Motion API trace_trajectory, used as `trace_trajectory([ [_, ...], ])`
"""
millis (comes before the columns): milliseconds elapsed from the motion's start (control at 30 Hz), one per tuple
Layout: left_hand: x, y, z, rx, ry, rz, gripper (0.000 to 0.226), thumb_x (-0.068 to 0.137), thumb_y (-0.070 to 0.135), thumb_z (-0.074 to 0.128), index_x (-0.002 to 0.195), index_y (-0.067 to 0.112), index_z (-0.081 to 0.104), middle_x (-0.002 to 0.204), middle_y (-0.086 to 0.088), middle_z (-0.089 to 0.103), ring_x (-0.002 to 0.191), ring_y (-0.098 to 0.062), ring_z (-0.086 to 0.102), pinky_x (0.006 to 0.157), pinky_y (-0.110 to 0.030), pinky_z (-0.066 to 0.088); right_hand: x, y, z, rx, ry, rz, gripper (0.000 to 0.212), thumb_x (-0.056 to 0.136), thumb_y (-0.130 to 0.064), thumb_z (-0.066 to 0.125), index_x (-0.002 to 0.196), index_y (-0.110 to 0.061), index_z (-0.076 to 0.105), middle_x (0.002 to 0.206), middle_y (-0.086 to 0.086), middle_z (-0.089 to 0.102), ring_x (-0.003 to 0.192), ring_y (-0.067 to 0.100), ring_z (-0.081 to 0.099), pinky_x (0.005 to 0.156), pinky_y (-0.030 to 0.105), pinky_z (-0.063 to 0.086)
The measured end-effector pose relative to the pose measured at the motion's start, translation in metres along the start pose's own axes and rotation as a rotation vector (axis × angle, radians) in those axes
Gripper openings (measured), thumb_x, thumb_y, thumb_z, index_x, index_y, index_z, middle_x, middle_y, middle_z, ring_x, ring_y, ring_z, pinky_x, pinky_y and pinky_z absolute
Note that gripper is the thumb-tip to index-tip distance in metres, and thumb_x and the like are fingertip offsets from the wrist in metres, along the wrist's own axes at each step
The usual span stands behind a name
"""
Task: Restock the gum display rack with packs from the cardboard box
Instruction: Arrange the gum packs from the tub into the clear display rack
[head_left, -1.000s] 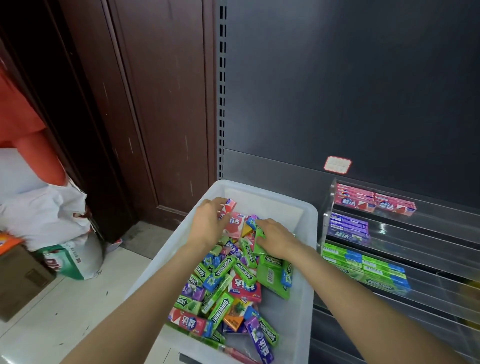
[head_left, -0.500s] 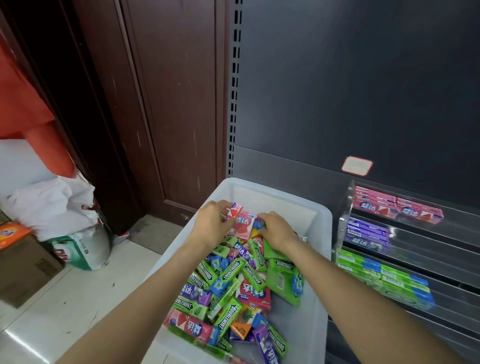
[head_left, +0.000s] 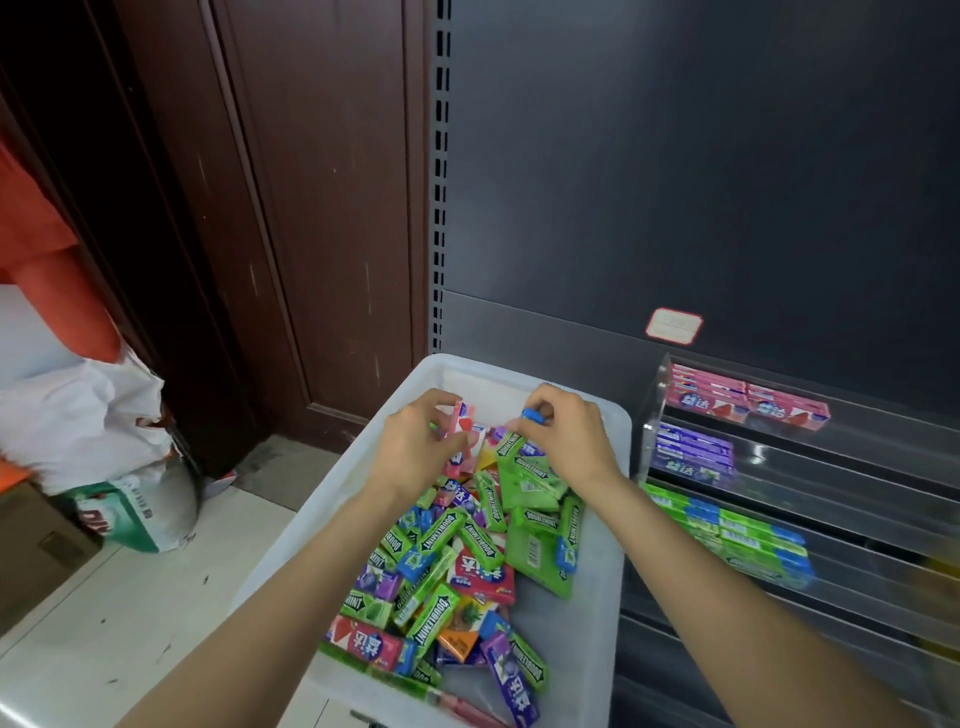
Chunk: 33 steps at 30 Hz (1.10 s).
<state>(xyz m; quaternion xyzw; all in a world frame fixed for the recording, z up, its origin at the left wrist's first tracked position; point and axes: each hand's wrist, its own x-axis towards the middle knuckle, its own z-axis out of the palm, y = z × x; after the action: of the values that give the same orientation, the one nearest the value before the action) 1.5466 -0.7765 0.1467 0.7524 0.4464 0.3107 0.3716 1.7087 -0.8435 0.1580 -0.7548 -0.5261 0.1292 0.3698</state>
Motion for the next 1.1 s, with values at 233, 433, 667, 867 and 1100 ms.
trace_trajectory([
  [233, -0.029, 0.055, 0.032, -0.15, -0.115, 0.115, 0.032, 0.082, 0.014, 0.07, 0.111, 0.021, 0.059, 0.079, 0.004, 0.055, 0.068, -0.024, 0.061, 0.059, -0.036, 0.056, -0.06, 0.017, -0.067, 0.139, 0.089, 0.078, 0.013, 0.078, -0.015, 0.075, 0.088, -0.011, 0.067, 0.081, 0.014, 0.064, 0.07, 0.019, 0.061, 0.066, 0.028, 0.05],
  [433, -0.062, 0.112, 0.08, -0.248, -0.229, 0.166, 0.023, 0.086, 0.01, 0.066, 0.103, 0.018, 0.052, 0.082, 0.001, 0.057, 0.067, -0.016, 0.063, 0.058, -0.032, 0.058, -0.106, 0.055, -0.131, 0.013, 0.179, 0.124, 0.011, 0.082, -0.009, 0.07, 0.088, -0.016, 0.063, 0.075, -0.013, 0.054, 0.067, -0.003, 0.049, 0.061, 0.004, 0.037],
  [667, -0.089, 0.153, 0.132, -0.317, -0.312, 0.168, 0.026, 0.086, 0.008, 0.064, 0.104, 0.017, 0.048, 0.091, -0.003, 0.06, 0.075, -0.013, 0.064, 0.061, -0.029, 0.059, -0.15, 0.112, -0.187, -0.015, 0.22, 0.211, 0.013, 0.083, -0.006, 0.067, 0.087, -0.016, 0.06, 0.092, -0.004, 0.063, 0.088, 0.007, 0.056, 0.071, 0.015, 0.041],
  [867, -0.097, 0.165, 0.152, -0.358, -0.323, 0.143, 0.026, 0.087, 0.008, 0.063, 0.105, 0.017, 0.048, 0.086, 0.001, 0.058, 0.075, -0.013, 0.064, 0.06, -0.022, 0.057, -0.165, 0.145, -0.205, -0.026, 0.243, 0.274, 0.019, 0.082, -0.004, 0.068, 0.083, -0.02, 0.058, 0.091, 0.001, 0.065, 0.087, 0.016, 0.061, 0.076, 0.029, 0.049],
  [1100, -0.098, 0.166, 0.16, -0.359, -0.298, 0.112, 0.025, 0.088, 0.009, 0.062, 0.104, 0.018, 0.046, 0.096, -0.006, 0.059, 0.079, -0.017, 0.064, 0.06, -0.021, 0.056, -0.168, 0.161, -0.208, -0.097, 0.158, 0.308, 0.01, 0.087, -0.007, 0.063, 0.092, -0.015, 0.058, 0.098, 0.001, 0.061, 0.094, 0.015, 0.056, 0.07, 0.021, 0.04],
])
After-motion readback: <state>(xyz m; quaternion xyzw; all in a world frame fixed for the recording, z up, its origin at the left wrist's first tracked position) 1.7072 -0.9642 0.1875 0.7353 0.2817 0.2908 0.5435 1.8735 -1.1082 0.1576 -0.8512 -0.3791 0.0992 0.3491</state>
